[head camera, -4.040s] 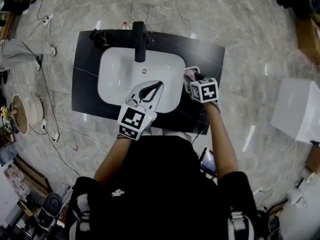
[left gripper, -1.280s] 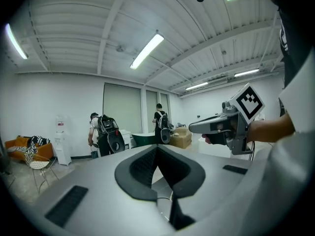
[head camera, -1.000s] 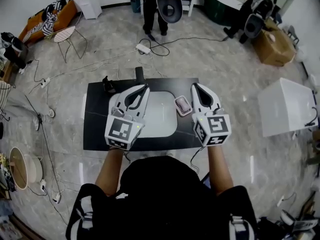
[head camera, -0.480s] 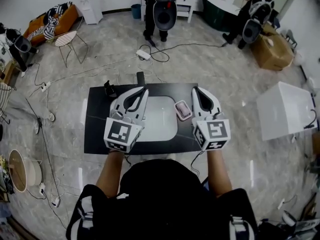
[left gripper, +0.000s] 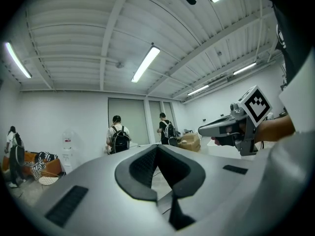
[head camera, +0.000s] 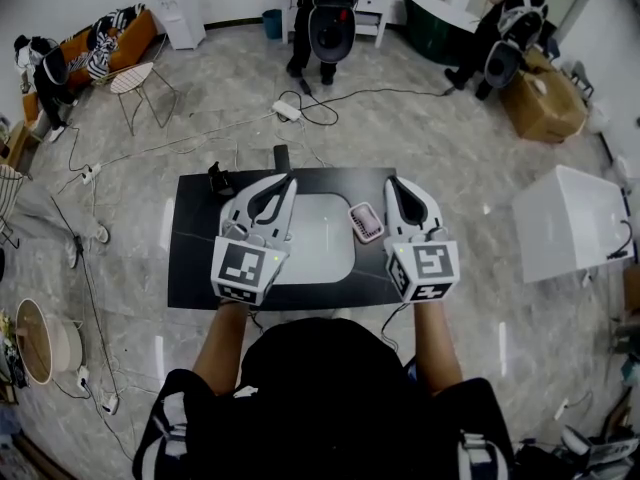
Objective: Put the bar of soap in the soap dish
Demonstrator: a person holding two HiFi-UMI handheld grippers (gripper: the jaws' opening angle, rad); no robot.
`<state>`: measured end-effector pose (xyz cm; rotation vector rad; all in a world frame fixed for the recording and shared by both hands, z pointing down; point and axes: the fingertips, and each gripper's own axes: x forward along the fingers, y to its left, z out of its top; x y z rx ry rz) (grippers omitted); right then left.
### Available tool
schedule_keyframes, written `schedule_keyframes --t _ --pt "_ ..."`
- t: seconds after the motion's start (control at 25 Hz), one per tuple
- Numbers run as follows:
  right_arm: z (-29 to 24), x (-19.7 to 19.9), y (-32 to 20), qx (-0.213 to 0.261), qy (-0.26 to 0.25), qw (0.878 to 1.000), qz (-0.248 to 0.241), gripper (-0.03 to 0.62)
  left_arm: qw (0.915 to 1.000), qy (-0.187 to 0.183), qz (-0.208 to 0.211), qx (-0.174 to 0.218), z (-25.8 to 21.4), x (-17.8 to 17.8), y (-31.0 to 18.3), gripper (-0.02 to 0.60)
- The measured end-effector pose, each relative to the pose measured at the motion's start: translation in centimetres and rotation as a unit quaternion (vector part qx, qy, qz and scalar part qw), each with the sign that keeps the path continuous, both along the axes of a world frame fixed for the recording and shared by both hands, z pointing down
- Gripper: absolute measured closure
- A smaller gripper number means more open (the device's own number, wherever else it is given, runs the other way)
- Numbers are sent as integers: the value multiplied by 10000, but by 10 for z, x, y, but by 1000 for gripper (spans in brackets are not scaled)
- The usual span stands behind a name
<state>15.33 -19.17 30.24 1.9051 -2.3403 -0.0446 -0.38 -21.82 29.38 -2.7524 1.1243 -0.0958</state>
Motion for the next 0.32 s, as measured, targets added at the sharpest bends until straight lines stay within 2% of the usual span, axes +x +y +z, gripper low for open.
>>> schedule_keyframes --t 0.32 --pt "0 7 -10 -18 26 10000 91 559 9999 -55 -114 5 2 -7 -11 560"
